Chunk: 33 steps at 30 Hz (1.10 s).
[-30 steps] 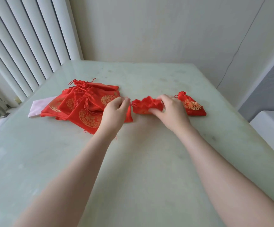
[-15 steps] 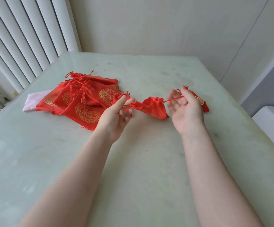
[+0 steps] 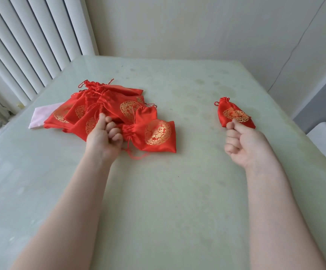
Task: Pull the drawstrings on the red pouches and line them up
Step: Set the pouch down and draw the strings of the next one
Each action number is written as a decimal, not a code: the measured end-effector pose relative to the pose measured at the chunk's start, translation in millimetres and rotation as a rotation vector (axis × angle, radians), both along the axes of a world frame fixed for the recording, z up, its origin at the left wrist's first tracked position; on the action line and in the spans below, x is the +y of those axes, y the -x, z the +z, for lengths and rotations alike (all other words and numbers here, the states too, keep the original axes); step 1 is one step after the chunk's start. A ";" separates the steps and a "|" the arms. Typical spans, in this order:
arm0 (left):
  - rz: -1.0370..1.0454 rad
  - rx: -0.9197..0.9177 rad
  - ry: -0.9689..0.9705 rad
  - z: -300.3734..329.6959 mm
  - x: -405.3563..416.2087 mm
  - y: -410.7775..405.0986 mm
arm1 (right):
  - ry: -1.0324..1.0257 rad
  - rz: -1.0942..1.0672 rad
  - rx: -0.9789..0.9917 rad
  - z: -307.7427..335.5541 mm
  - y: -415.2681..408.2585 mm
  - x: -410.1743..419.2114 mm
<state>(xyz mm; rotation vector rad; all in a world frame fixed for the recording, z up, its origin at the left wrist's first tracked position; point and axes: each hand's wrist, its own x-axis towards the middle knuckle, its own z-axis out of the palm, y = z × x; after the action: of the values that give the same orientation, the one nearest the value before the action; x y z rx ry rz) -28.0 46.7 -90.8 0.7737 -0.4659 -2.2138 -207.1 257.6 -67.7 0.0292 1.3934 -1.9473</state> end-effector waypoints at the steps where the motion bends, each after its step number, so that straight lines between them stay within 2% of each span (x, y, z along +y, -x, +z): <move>1: -0.029 -0.050 0.054 0.7 2.7 0.1 | -0.035 -0.016 0.072 -1.6 -1.5 -2.6; 4: -0.131 -0.133 0.153 0.5 19.0 11.0 | -0.083 0.068 0.287 -3.5 -18.7 -21.7; 9: -0.192 -0.096 0.163 -1.0 29.7 15.9 | -0.294 0.326 0.751 -9.8 -50.3 -37.4; 13: -0.234 -0.063 0.153 -0.8 36.4 16.1 | -0.515 0.568 1.046 -16.3 -70.2 -45.8; 16: -0.293 -0.026 0.125 0.4 44.5 18.6 | -0.767 0.561 1.373 -25.6 -88.3 -53.9; 18: -0.351 0.006 0.110 1.9 50.9 20.1 | -0.932 0.487 1.499 -26.8 -95.5 -59.1; 20: -0.426 0.009 0.111 3.8 57.1 20.7 | -1.009 0.421 1.544 -25.5 -95.8 -62.2; 22: -0.472 -0.001 0.123 5.7 60.2 20.5 | -0.995 0.345 1.532 -25.8 -90.2 -62.4; 25: -0.474 0.005 0.098 7.8 58.5 18.6 | -0.777 0.242 1.281 -26.4 -78.2 -59.3; 27: -0.487 0.033 0.035 8.1 57.5 17.9 | -0.721 0.290 1.169 -27.8 -74.6 -59.0; 30: -0.529 0.077 -0.053 8.7 59.4 17.6 | -0.932 0.418 1.277 -33.9 -78.9 -61.5; 33: -0.570 0.090 -0.071 11.9 61.7 16.4 | -1.009 0.289 1.332 -31.4 -84.8 -62.9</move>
<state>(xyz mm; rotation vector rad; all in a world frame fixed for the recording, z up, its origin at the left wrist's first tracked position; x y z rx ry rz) -44.5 108.3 -78.8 0.6246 -0.6242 -2.7919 -122.4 194.7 -99.1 -1.0742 2.8418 -0.6831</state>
